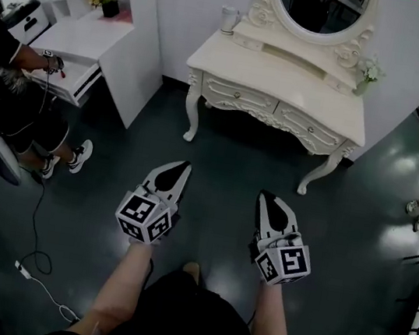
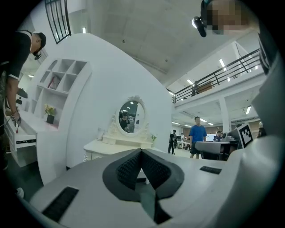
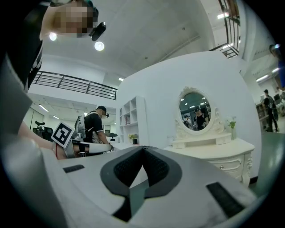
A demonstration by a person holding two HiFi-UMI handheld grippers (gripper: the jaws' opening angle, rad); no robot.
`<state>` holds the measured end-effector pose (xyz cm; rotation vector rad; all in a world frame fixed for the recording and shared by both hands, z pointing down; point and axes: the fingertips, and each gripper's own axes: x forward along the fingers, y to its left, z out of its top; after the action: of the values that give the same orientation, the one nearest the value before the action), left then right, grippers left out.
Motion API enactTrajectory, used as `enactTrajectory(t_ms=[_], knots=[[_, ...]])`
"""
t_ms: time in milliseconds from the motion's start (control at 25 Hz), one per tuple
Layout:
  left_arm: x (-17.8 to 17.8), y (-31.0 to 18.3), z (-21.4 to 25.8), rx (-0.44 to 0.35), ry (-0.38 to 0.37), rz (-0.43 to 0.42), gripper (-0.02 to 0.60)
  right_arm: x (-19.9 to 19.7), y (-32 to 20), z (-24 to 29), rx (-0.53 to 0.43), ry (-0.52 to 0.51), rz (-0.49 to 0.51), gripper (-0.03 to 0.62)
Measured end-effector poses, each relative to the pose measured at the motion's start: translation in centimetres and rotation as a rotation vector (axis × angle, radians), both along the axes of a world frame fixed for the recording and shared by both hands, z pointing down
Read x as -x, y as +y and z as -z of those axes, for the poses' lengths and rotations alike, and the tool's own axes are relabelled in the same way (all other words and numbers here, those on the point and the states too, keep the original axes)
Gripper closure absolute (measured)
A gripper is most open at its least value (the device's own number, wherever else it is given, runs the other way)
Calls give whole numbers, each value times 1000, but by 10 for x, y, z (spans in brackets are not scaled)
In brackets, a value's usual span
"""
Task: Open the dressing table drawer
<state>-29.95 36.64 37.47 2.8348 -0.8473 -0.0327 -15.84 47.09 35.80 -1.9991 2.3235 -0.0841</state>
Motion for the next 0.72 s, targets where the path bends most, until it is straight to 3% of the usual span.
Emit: enactTrajectory(t_ms=[720], knots=[[-9,-88,-10,25,-9,34,580,-16,-92,-7,24,-20,39,589]])
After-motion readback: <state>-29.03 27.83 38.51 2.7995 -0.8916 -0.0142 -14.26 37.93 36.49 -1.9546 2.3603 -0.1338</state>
